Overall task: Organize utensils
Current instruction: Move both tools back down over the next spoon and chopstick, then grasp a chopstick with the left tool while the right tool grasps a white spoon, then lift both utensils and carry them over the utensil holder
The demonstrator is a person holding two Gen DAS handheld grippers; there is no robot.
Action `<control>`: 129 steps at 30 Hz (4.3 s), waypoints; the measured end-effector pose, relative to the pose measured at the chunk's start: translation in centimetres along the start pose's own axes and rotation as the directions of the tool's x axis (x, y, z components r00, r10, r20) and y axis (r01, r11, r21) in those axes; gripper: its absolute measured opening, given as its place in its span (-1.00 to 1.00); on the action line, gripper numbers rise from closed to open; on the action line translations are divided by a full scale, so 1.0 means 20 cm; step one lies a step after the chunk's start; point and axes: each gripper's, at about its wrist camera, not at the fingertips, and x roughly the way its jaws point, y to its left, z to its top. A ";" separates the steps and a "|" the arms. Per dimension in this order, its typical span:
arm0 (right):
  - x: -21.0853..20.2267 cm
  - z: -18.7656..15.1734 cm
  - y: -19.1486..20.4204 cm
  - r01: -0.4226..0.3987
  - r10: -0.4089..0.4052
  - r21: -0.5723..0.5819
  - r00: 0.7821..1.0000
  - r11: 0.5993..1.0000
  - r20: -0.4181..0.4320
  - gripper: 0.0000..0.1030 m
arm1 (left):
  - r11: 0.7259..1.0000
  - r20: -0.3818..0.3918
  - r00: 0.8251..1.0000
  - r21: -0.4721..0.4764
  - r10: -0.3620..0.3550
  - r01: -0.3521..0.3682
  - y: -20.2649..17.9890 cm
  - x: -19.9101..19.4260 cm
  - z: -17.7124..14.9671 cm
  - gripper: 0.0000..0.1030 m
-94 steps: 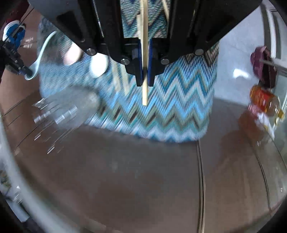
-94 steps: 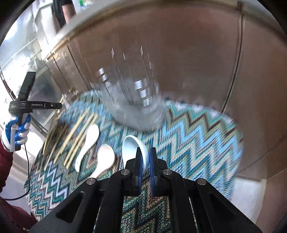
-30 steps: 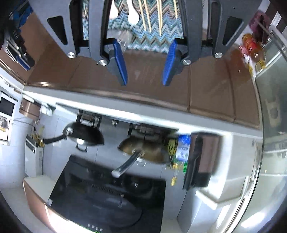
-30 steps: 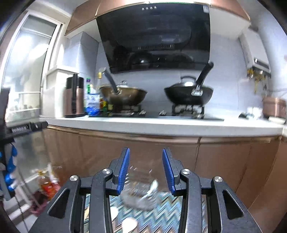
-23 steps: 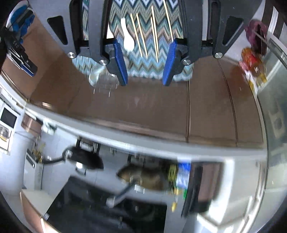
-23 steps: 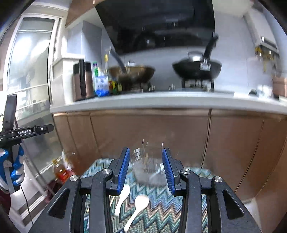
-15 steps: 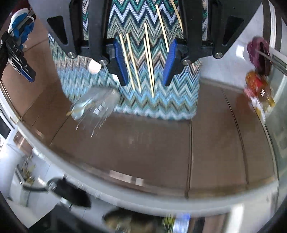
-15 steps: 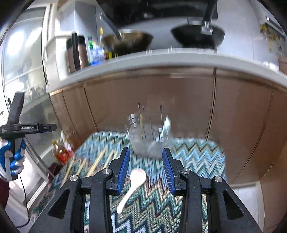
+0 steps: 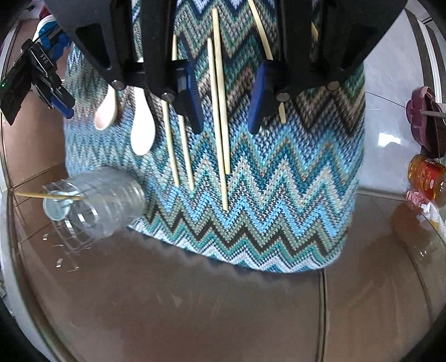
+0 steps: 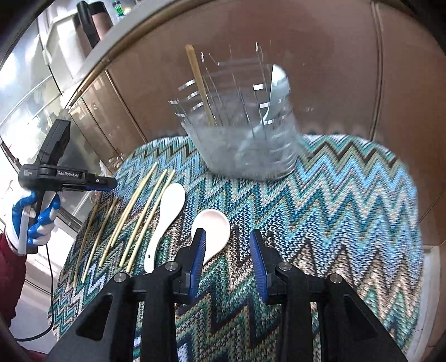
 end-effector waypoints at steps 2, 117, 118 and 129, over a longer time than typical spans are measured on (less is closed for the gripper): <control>0.05 0.01 -0.02 -0.013 0.013 0.005 1.000 1.000 -0.021 -0.36 | 1.000 -0.019 1.000 0.008 0.006 -0.006 0.00 0.04 0.02 -0.45; -0.13 0.50 0.07 0.413 -0.328 0.031 0.674 0.910 0.662 -0.38 | 0.995 0.902 0.426 0.094 -0.073 -0.030 -0.93 -0.39 0.17 -0.47; -0.15 0.49 0.08 0.415 -0.328 0.029 0.672 0.909 0.664 -0.38 | 0.995 0.902 0.426 0.095 -0.073 -0.030 -0.92 -0.41 0.16 -0.45; -0.36 0.35 0.16 0.406 -0.363 0.066 0.719 0.911 0.593 -0.36 | 0.994 0.876 0.482 0.069 -0.022 -0.079 -0.75 -0.68 -0.08 -0.21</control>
